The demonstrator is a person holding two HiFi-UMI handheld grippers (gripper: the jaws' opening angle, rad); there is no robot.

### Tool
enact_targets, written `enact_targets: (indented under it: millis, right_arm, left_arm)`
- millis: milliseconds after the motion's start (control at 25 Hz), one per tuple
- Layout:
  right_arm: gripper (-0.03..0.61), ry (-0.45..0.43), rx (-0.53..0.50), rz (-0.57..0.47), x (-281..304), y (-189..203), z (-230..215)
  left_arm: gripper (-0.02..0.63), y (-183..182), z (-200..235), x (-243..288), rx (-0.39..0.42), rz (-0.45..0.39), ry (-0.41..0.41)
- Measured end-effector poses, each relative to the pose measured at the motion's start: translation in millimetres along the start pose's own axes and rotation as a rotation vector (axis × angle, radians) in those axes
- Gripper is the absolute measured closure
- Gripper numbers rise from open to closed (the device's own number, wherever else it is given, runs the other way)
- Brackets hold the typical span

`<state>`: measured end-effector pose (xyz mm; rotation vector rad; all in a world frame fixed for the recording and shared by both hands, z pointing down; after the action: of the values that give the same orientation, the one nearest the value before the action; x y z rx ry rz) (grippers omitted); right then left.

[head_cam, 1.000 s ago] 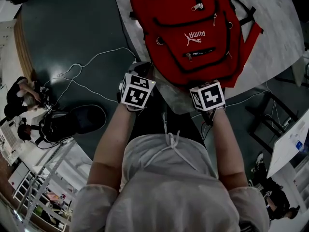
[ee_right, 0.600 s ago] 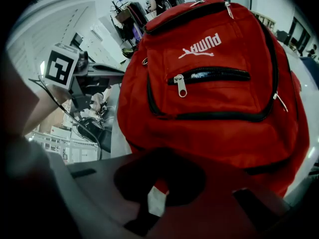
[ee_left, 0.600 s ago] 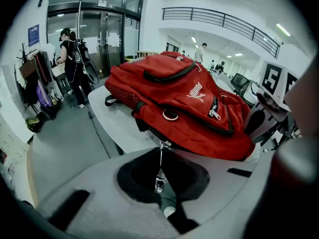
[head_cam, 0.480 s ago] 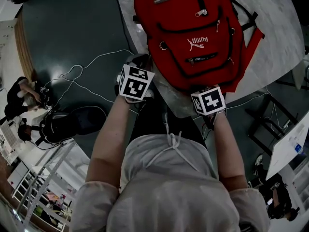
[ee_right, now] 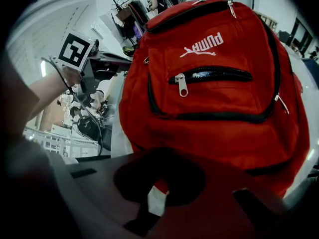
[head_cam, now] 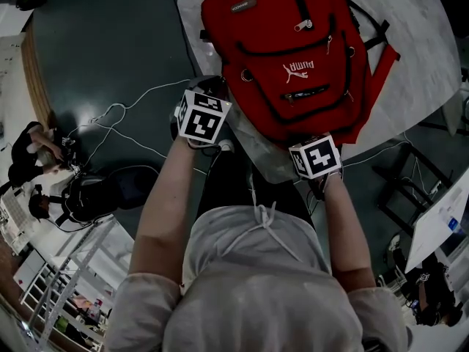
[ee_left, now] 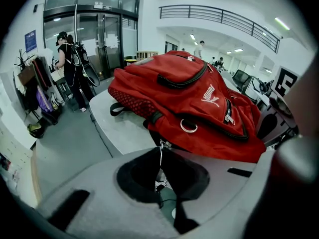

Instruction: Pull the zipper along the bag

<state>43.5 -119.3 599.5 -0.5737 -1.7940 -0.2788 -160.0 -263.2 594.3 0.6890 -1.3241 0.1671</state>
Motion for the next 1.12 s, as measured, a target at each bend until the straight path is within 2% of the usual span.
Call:
enact_targets:
  millis: [200,440,560,640,680,920,1120]
  right_arm:
    - [0.554,0.002,0.003,-0.005,1,0,0]
    - [0.554,-0.011,0.017,-0.026,1,1,0]
    - [0.552,0.002,0.017,-0.043,1,0,0]
    - [0.552,0.016,0.014,-0.050,1,0,0]
    - [0.552,0.028,0.008,-0.050,1,0,1]
    - [0.552,0.101,-0.045,-0.041,-4,-1,3]
    - [0.552,0.063,-0.036,-0.148,-26,-4,19]
  left_arm:
    - [0.591,-1,4,3,-0.055,-0.012,0.011]
    - [0.589,0,3,6,-0.041,-0.016,-0.004]
    - [0.555,3,2,3,-0.049,-0.024,-0.002]
    - [0.487,6,0,-1,-0.066,-0.034,0.016]
    - [0.474,7,-2,-5,-0.069,-0.037,0.029]
    - [0.465,13,-11,-28,-0.066,-0.087,0.013]
    - [0.468,8,-25,-58,-0.069,-0.152,0.024]
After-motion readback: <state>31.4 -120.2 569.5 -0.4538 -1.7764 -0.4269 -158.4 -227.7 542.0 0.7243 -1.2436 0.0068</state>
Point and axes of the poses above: the fingertips, and each gripper's own axes: x forward along the fingers, z to its left, y out of its underside, the point moved 2 cm from there along -x, backward along the fingers, and after that the axes turned 12 degrees about z, right-handed, at the moved point
